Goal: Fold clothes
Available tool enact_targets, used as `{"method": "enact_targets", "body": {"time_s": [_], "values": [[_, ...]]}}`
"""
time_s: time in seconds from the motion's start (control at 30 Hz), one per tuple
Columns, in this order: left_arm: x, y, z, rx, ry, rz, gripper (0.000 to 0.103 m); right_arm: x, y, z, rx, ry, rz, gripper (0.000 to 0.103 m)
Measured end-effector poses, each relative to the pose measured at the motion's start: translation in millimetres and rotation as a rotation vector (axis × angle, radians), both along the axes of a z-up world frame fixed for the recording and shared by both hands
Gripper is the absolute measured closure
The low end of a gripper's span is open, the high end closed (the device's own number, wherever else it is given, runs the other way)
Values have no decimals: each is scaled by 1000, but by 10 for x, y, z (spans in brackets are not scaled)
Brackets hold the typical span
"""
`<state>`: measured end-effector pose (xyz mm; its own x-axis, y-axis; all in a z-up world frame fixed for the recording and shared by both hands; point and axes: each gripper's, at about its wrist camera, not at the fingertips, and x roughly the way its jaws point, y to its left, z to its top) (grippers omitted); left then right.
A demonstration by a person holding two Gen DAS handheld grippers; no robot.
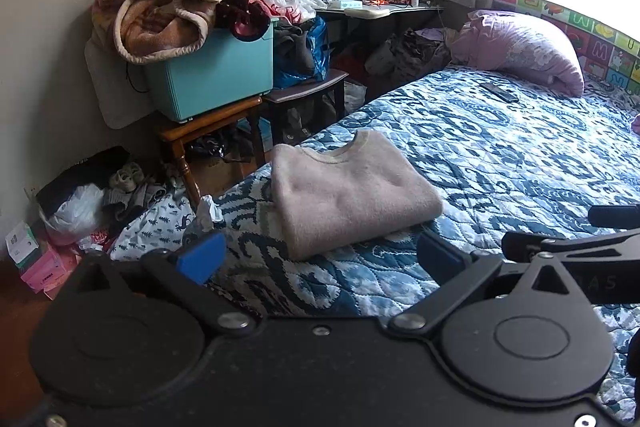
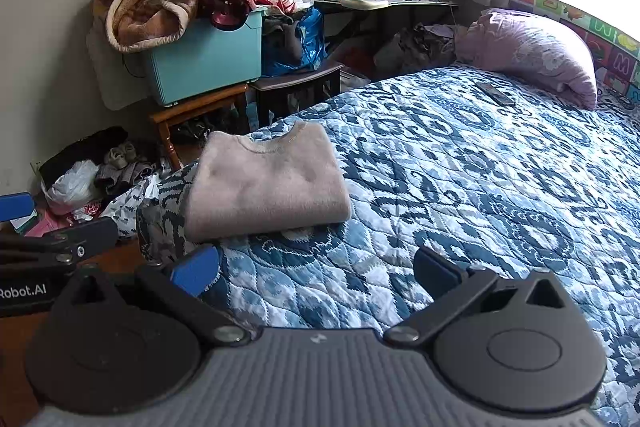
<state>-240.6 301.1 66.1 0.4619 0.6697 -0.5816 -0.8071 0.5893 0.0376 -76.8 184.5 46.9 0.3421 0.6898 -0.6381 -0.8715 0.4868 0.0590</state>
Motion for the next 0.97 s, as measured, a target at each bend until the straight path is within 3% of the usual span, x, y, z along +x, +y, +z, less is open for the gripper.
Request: {"method": "enact_targets", "body": {"time_s": [0.97], "values": [[10, -6, 16, 6, -5, -4, 0, 15, -16, -12, 5, 12, -10, 0]]}}
